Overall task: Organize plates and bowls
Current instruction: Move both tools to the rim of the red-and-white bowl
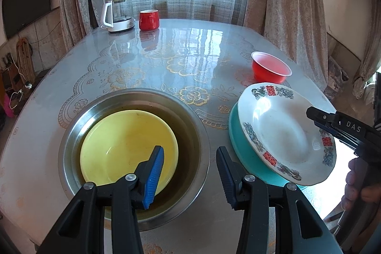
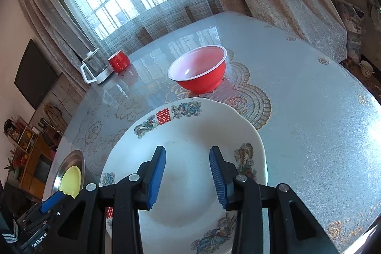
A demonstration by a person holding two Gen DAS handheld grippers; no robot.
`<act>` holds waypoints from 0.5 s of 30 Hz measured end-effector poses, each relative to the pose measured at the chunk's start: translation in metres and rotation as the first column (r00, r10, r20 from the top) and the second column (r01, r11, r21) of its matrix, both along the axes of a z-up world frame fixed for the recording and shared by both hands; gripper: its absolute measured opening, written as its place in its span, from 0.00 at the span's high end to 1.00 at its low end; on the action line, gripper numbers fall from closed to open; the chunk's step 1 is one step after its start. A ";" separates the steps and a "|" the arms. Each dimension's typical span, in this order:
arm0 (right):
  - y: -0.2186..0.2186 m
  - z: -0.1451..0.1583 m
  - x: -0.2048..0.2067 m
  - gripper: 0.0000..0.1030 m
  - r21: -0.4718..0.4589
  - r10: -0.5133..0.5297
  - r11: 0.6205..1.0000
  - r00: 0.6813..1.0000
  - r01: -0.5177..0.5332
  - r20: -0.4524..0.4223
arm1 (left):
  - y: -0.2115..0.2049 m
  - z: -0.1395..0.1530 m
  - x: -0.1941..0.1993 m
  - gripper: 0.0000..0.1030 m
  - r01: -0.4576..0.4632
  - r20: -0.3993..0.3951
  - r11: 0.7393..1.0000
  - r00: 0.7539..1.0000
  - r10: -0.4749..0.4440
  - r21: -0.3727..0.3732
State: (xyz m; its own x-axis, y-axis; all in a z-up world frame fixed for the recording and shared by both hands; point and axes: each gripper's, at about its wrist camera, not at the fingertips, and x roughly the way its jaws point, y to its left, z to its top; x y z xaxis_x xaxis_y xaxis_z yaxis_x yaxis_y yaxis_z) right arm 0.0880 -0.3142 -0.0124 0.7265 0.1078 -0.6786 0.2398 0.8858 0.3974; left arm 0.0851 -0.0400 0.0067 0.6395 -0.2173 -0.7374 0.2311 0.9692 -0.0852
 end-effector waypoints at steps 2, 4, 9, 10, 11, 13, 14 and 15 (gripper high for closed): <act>-0.003 -0.001 0.000 0.63 0.002 -0.006 1.000 1.000 0.006 -0.004 | -0.003 0.000 0.001 0.55 0.008 0.000 1.000 1.000 -0.008 -0.002; -0.006 -0.001 0.000 0.63 0.005 -0.012 1.000 1.000 0.012 -0.005 | -0.005 0.000 0.002 0.55 0.014 0.005 1.000 1.000 -0.014 0.006; -0.009 -0.002 0.001 0.63 0.004 -0.018 1.000 1.000 0.018 -0.010 | -0.010 0.001 0.007 0.55 0.028 0.005 1.000 1.000 -0.028 0.005; -0.010 -0.002 0.001 0.63 0.005 -0.020 1.000 1.000 0.020 -0.009 | -0.011 0.001 0.008 0.55 0.030 0.005 1.000 1.000 -0.030 0.006; -0.010 -0.002 0.001 0.63 0.005 -0.021 1.000 1.000 0.021 -0.010 | -0.012 0.001 0.010 0.55 0.033 0.005 0.999 0.999 -0.033 0.008; -0.011 -0.002 0.001 0.63 0.004 -0.024 1.000 1.000 0.025 -0.013 | -0.014 0.001 0.011 0.55 0.037 0.005 0.999 0.999 -0.037 0.012; -0.012 -0.003 0.001 0.63 0.004 -0.025 1.000 1.000 0.025 -0.015 | -0.015 0.001 0.012 0.55 0.039 0.004 0.999 0.999 -0.039 0.012; -0.013 -0.003 0.001 0.63 0.006 -0.022 1.000 1.000 0.022 -0.013 | -0.016 0.001 0.013 0.55 0.041 0.003 0.999 0.999 -0.041 0.011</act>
